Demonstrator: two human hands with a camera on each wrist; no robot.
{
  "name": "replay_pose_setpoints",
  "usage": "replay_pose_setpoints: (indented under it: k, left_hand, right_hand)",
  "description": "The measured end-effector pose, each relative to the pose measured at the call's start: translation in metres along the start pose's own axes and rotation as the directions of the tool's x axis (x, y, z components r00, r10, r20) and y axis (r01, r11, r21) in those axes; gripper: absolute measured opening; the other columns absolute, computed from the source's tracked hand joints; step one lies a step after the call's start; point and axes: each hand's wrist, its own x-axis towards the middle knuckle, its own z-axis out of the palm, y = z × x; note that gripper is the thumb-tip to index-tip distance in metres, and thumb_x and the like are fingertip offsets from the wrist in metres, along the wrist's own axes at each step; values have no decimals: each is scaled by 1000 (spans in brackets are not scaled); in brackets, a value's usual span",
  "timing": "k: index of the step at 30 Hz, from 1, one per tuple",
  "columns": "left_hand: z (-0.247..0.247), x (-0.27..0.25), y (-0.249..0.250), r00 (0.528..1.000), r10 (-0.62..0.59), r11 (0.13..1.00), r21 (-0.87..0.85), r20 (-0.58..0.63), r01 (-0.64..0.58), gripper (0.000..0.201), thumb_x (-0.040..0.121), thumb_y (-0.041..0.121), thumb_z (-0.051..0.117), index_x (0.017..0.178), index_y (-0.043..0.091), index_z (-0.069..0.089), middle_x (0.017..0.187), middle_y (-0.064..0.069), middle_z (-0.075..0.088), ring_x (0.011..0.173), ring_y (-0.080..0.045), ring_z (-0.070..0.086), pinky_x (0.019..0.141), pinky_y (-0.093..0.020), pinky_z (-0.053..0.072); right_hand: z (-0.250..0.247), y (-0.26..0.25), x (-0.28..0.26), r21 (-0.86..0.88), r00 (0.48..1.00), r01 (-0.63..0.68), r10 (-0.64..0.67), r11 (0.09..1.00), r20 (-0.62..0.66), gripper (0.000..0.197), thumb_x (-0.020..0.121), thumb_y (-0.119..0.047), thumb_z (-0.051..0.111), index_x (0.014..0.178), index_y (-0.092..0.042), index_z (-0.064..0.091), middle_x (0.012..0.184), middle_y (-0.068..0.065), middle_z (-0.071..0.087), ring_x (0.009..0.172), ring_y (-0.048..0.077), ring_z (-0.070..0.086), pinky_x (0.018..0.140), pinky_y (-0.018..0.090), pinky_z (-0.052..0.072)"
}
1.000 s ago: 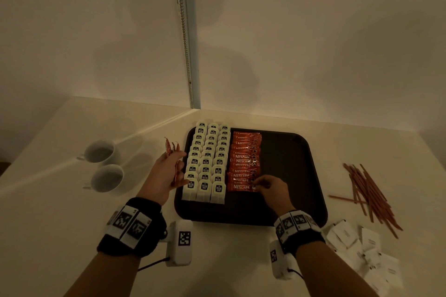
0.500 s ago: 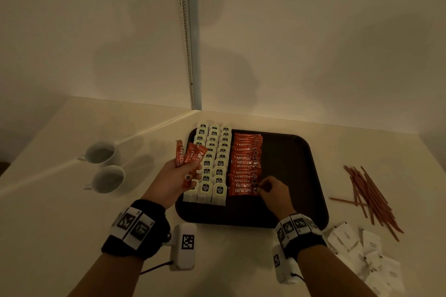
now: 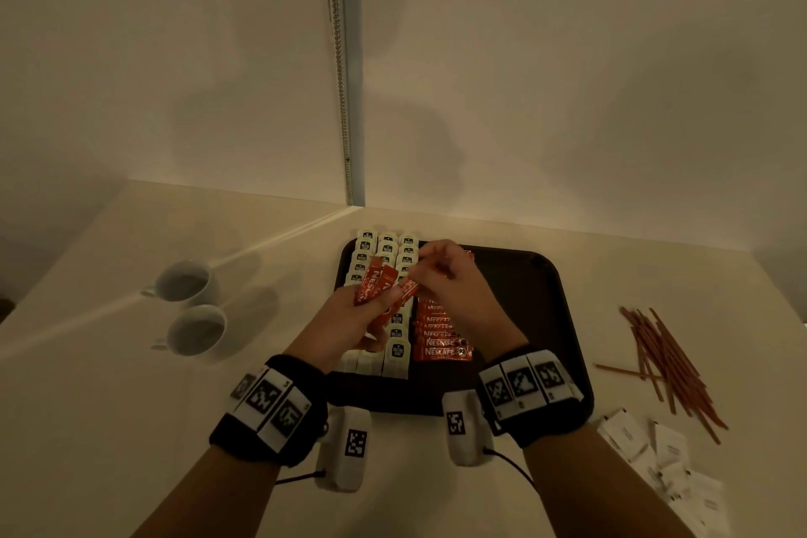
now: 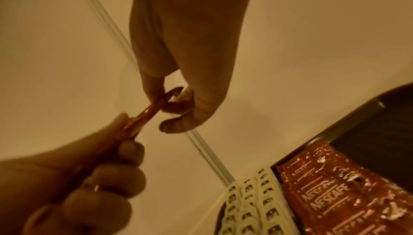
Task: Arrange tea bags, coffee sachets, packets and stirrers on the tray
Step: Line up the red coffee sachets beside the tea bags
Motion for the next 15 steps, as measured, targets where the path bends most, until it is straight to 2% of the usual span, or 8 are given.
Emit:
replay_pose_setpoints:
  k: [2, 4, 6, 8, 11, 13, 15]
  left_hand:
    - [1, 1, -2, 999, 8, 998, -55, -31, -10, 31, 90, 41, 56, 89, 10, 57, 60, 3, 51, 47, -9, 47, 49, -24, 42]
    - [1, 2, -2, 994, 39, 991, -123, -98, -51, 27, 89, 38, 57, 86, 12, 52, 54, 4, 39, 45, -9, 36, 46, -21, 34]
    - [1, 3, 2, 986, 91, 981, -156, -138, -112, 19, 88, 30, 62, 90, 11, 58, 51, 7, 37, 42, -7, 31, 42, -18, 31]
    - [3, 2, 6, 978, 152, 977, -128, -143, -170, 15, 84, 22, 68, 96, 13, 67, 49, 10, 47, 41, -4, 35, 42, -17, 33]
    - [4, 3, 9, 965, 215, 968, -96, -151, -231, 6, 80, 12, 72, 85, 10, 71, 59, 3, 61, 49, -7, 48, 49, -18, 41]
    - [3, 4, 8, 952, 226, 962, -110, -205, -251, 3, 81, 10, 71, 80, 12, 69, 66, 1, 67, 58, -10, 58, 54, -20, 46]
    - [1, 4, 7, 953, 206, 954, -171, -221, -246, 2, 82, 9, 69, 81, 11, 68, 74, -3, 70, 66, -13, 64, 54, -20, 45]
  right_hand:
    - [0, -5, 0, 59, 1000, -8, 8, 998, -8, 20, 89, -1, 57, 106, -9, 49, 100, 6, 59, 83, 14, 64, 70, 22, 54]
    - [-2, -11, -1, -53, 1000, 0, 1, 999, 27, 27, 87, -3, 60, 109, -12, 48, 101, 7, 62, 80, 14, 64, 65, 21, 53]
    - [-4, -16, -2, -237, 994, 19, 6, 971, 108, 36, 83, -8, 68, 112, -16, 47, 98, 7, 69, 77, 13, 66, 63, 19, 53]
    - [-5, -19, -2, -373, 982, 52, 20, 926, 187, 42, 78, -12, 74, 111, -16, 48, 92, 5, 72, 75, 10, 68, 64, 16, 52]
    - [-4, -23, -1, -433, 975, 127, -32, 892, 218, 40, 72, -8, 78, 103, -10, 52, 80, 5, 72, 69, 7, 66, 65, 15, 52]
    - [-4, -27, -2, -447, 979, 169, -96, 878, 182, 29, 72, -11, 79, 94, -9, 60, 78, 3, 71, 67, 6, 65, 64, 14, 51]
    - [-5, -30, -3, -461, 974, 216, -158, 861, 161, 14, 76, -14, 77, 86, -10, 68, 76, 1, 69, 62, 4, 63, 63, 12, 50]
